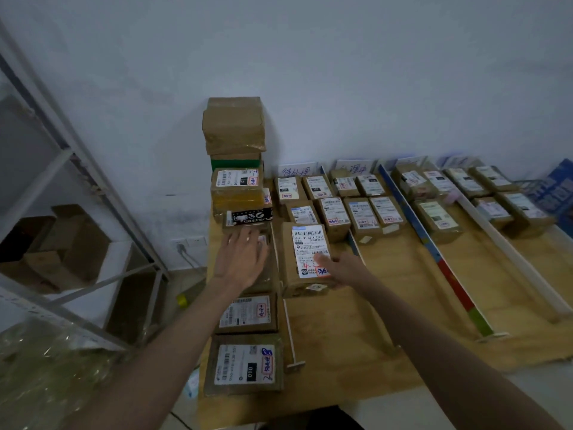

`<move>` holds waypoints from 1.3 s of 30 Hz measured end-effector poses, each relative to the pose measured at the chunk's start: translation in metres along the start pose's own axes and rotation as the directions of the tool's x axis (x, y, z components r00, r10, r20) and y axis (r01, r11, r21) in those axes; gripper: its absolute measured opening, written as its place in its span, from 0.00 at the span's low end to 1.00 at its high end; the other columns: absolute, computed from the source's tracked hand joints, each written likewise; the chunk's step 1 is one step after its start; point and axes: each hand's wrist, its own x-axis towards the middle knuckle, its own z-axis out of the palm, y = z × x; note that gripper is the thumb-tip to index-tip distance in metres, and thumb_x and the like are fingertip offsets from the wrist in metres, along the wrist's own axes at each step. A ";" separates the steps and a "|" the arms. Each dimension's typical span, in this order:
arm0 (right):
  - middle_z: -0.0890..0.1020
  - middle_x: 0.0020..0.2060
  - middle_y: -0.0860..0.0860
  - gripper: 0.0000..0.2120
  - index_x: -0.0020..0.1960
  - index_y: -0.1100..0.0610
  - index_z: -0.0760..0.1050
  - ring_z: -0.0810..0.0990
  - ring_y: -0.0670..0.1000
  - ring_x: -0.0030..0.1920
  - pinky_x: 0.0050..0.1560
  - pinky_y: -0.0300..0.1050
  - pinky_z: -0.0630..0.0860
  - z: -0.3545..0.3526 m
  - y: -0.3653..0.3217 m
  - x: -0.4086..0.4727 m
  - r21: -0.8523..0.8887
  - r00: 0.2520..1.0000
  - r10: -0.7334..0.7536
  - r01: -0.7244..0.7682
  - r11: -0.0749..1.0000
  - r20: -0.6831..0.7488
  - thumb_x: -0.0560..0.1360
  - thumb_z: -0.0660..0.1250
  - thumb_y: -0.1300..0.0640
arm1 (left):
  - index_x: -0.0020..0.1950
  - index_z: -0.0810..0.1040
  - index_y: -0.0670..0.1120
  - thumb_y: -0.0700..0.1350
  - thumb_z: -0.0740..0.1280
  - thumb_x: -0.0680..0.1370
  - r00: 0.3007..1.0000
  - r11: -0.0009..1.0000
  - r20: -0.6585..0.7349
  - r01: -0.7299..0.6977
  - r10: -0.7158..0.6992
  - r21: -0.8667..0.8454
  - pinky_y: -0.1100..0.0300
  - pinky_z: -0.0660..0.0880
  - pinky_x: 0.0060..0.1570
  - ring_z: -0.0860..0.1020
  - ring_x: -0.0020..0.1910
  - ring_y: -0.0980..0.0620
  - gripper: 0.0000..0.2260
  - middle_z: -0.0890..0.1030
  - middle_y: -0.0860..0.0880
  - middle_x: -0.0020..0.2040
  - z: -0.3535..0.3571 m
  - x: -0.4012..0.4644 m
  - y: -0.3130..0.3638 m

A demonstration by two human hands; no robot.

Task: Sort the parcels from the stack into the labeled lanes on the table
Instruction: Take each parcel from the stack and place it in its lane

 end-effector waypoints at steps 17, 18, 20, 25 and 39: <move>0.86 0.44 0.54 0.26 0.49 0.62 0.82 0.86 0.52 0.42 0.47 0.51 0.84 -0.098 0.101 0.026 0.058 0.993 0.068 -0.062 0.996 -0.097 0.76 0.66 0.37 | 0.71 0.70 0.45 0.56 0.51 0.83 0.997 0.998 0.072 0.021 -0.025 0.053 0.48 0.61 0.73 0.71 0.68 0.46 0.23 0.72 0.45 0.69 0.044 0.019 0.123; 0.86 0.44 0.54 0.26 0.50 0.62 0.82 0.86 0.52 0.42 0.45 0.49 0.84 -0.103 0.108 0.029 0.054 0.994 0.066 -0.062 0.997 -0.086 0.76 0.66 0.37 | 0.71 0.70 0.45 0.57 0.51 0.83 0.996 0.998 0.078 0.030 -0.035 0.058 0.49 0.60 0.72 0.71 0.68 0.46 0.23 0.72 0.45 0.70 0.048 0.019 0.131; 0.86 0.45 0.55 0.26 0.52 0.63 0.82 0.85 0.52 0.43 0.42 0.45 0.84 -0.113 0.121 0.035 0.052 0.996 0.063 -0.060 0.997 -0.057 0.76 0.67 0.39 | 0.71 0.71 0.46 0.57 0.53 0.83 0.996 0.997 0.072 0.053 -0.057 0.060 0.50 0.59 0.72 0.71 0.68 0.47 0.23 0.73 0.46 0.69 0.057 0.019 0.147; 0.85 0.45 0.58 0.27 0.51 0.66 0.82 0.86 0.55 0.43 0.47 0.54 0.83 -0.125 0.145 0.058 0.021 0.999 0.026 -0.027 0.999 0.024 0.76 0.68 0.39 | 0.70 0.72 0.45 0.57 0.52 0.83 0.982 0.985 0.089 0.160 -0.166 0.066 0.51 0.63 0.70 0.73 0.65 0.46 0.23 0.75 0.46 0.66 0.077 0.016 0.181; 0.86 0.41 0.52 0.21 0.46 0.59 0.82 0.86 0.49 0.39 0.43 0.49 0.84 -0.088 0.145 0.127 0.079 0.995 0.036 -0.044 0.996 0.096 0.75 0.69 0.40 | 0.67 0.75 0.43 0.55 0.58 0.82 0.940 0.949 0.127 0.310 -0.316 0.062 0.46 0.66 0.69 0.74 0.64 0.43 0.21 0.77 0.43 0.64 0.104 0.034 0.173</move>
